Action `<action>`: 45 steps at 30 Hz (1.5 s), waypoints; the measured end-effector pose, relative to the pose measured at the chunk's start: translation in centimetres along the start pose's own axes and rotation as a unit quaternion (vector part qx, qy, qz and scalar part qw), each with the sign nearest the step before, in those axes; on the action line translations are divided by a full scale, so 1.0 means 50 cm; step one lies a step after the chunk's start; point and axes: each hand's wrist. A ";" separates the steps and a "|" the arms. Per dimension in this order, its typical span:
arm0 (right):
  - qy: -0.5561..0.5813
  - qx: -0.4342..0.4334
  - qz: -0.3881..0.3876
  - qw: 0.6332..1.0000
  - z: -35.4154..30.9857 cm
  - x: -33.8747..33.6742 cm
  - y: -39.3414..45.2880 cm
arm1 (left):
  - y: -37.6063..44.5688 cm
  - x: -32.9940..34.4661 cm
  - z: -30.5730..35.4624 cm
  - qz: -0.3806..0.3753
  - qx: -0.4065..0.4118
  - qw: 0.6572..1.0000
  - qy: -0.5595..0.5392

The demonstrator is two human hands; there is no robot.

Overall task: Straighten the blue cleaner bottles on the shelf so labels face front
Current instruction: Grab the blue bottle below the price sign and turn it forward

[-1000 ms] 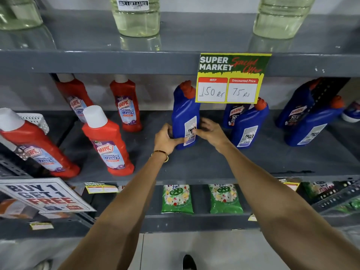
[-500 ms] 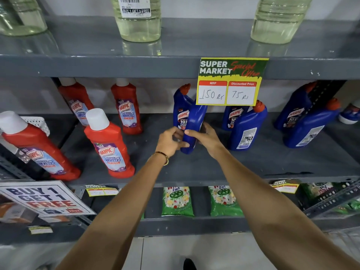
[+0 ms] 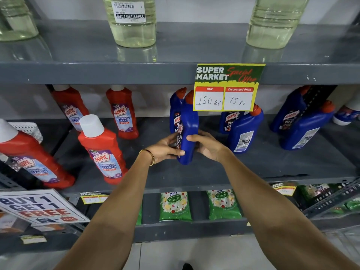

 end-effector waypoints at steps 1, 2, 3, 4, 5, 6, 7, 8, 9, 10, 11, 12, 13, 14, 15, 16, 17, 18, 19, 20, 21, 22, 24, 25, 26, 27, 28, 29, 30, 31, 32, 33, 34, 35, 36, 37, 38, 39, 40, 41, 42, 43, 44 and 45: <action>0.008 0.005 -0.011 1.000 -0.003 -0.002 -0.001 | 0.001 0.003 0.002 0.011 0.004 1.000 -0.001; 0.014 0.007 -0.018 1.000 -0.005 -0.003 -0.002 | 0.002 0.006 0.004 0.030 0.007 1.000 0.002; 0.023 0.006 -0.021 1.000 -0.009 -0.005 -0.003 | 0.003 0.010 0.008 0.054 0.011 0.998 0.009; 0.032 0.004 -0.019 0.999 -0.011 -0.005 -0.002 | 0.003 0.015 0.012 0.081 0.014 0.997 0.018; 0.040 0.000 -0.015 0.999 -0.014 -0.006 -0.001 | 0.005 0.022 0.015 0.106 0.017 0.994 0.025; 0.043 -0.005 -0.010 0.999 -0.016 -0.005 0.001 | 0.007 0.030 0.017 0.130 0.019 0.991 0.031; 0.039 -0.011 -0.007 0.999 -0.019 -0.004 0.003 | 0.011 0.038 0.018 0.153 0.021 0.987 0.033; 0.028 -0.019 -0.005 0.999 -0.022 -0.003 0.006 | 0.015 0.046 0.018 0.177 0.024 0.984 0.031; 0.012 -0.027 -0.005 1.000 -0.026 -0.002 0.008 | 0.018 0.051 0.017 0.205 0.029 0.978 0.028; -0.009 -0.035 -0.005 0.999 -0.028 -0.001 0.010 | 0.023 0.054 0.014 0.237 0.035 0.970 0.032; -0.029 -0.043 -0.001 0.999 -0.030 -0.001 0.011 | 0.027 0.054 0.011 0.270 0.041 0.961 0.047; -0.044 -0.054 0.007 0.998 -0.030 -0.003 0.013 | 0.030 0.053 0.007 0.300 0.044 0.950 0.069; -0.053 -0.066 0.019 0.996 -0.029 -0.007 0.015 | 0.030 0.051 0.005 0.324 0.045 0.941 0.088; -0.060 -0.078 0.031 0.995 -0.026 -0.012 0.017 | 0.030 0.050 0.003 0.343 0.043 0.933 0.103; -0.066 -0.087 0.042 0.993 -0.023 -0.017 0.019 | 0.028 0.048 0.003 0.354 0.041 0.927 0.115; -0.071 -0.091 0.051 0.992 -0.020 -0.021 0.021 | 0.027 0.047 0.003 0.359 0.039 0.923 0.129; -0.076 -0.092 0.059 0.991 -0.018 -0.023 0.023 | 0.027 0.045 0.002 0.359 0.037 0.921 0.143; -0.081 -0.092 0.063 0.990 -0.016 -0.025 0.024 | 0.028 0.045 0.000 0.356 0.033 0.921 0.154; -0.086 -0.091 0.063 0.990 -0.014 -0.025 0.026 | 0.029 0.045 -0.003 0.354 0.030 0.921 0.160; -0.088 -0.089 0.062 0.990 -0.011 -0.024 0.029 | 0.030 0.045 -0.007 0.354 0.026 0.921 0.159; -0.090 -0.087 0.061 0.990 -0.009 -0.024 0.031 | 0.032 0.046 -0.011 0.355 0.023 0.922 0.155; -0.093 -0.085 0.061 0.990 -0.005 -0.023 0.034 | 0.033 0.047 -0.014 0.356 0.018 0.922 0.152; -0.104 -0.076 0.069 0.989 0.000 -0.024 0.038 | 0.034 0.050 -0.019 0.353 0.010 0.924 0.149; -0.109 -0.071 0.074 0.989 0.004 -0.026 0.039 | 0.034 0.051 -0.022 0.350 0.007 0.924 0.151; -0.113 -0.067 0.077 0.988 0.008 -0.027 0.040 | 0.035 0.051 -0.025 0.349 0.002 0.924 0.157; -0.115 -0.064 0.079 0.988 0.011 -0.028 0.039 | 0.035 0.051 -0.028 0.348 -0.002 0.923 0.163; -0.115 -0.062 0.080 0.988 0.016 -0.030 0.039 | 0.035 0.051 -0.031 0.348 -0.007 0.922 0.169; -0.113 -0.060 0.081 0.988 0.020 -0.031 0.038 | 0.036 0.051 -0.034 0.347 -0.010 0.922 0.173; -0.109 -0.059 0.081 0.989 0.023 -0.033 0.037 | 0.036 0.052 -0.035 0.348 -0.013 0.921 0.178; -0.105 -0.057 0.081 0.989 0.024 -0.035 0.037 | 0.038 0.052 -0.037 0.348 -0.016 0.919 0.182; -0.102 -0.055 0.081 0.990 0.023 -0.035 0.037 | 0.038 0.052 -0.037 0.349 -0.021 0.918 0.184; -0.102 -0.053 0.083 0.990 0.023 -0.035 0.036 | 0.039 0.053 -0.038 0.351 -0.025 0.917 0.186; -0.103 -0.054 0.085 0.990 0.021 -0.035 0.037 | 0.038 0.054 -0.036 0.351 -0.029 0.917 0.188; -0.105 -0.055 0.087 0.989 0.021 -0.035 0.037 | 0.038 0.056 -0.036 0.351 -0.031 0.916 0.190; -0.107 -0.056 0.091 0.988 0.022 -0.034 0.036 | 0.038 0.058 -0.036 0.350 -0.034 0.916 0.192; -0.111 -0.056 0.096 0.988 0.022 -0.033 0.034 | 0.038 0.060 -0.037 0.349 -0.036 0.916 0.195; -0.115 -0.054 0.101 0.987 0.022 -0.032 0.032 | 0.037 0.063 -0.038 0.347 -0.040 0.915 0.199; -0.120 -0.053 0.106 0.986 0.023 -0.030 0.027 | 0.036 0.065 -0.040 0.346 -0.044 0.915 0.204; -0.126 -0.053 0.110 0.985 0.022 -0.028 0.023 | 0.034 0.068 -0.041 0.346 -0.048 0.914 0.205; -0.134 -0.054 0.120 0.982 0.022 -0.028 0.019 | 0.032 0.069 -0.043 0.349 -0.051 0.913 0.206; -0.142 -0.057 0.137 0.979 0.024 -0.030 0.016 | 0.028 0.072 -0.045 0.353 -0.052 0.911 0.208; -0.148 -0.059 0.161 0.974 0.025 -0.032 0.012 | 0.026 0.075 -0.047 0.360 -0.051 0.907 0.213; -0.149 -0.059 0.189 0.969 0.028 -0.037 0.010 | 0.021 0.079 -0.049 0.367 -0.050 0.903 0.217; -0.151 -0.057 0.221 0.962 0.031 -0.042 0.005 | 0.017 0.084 -0.052 0.374 -0.049 0.899 0.220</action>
Point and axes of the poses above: each hand's wrist, its own y-axis towards the middle knuckle, its own x-axis out of the palm, z = x × y, and after that the axes turned 12 degrees about y, right-handed
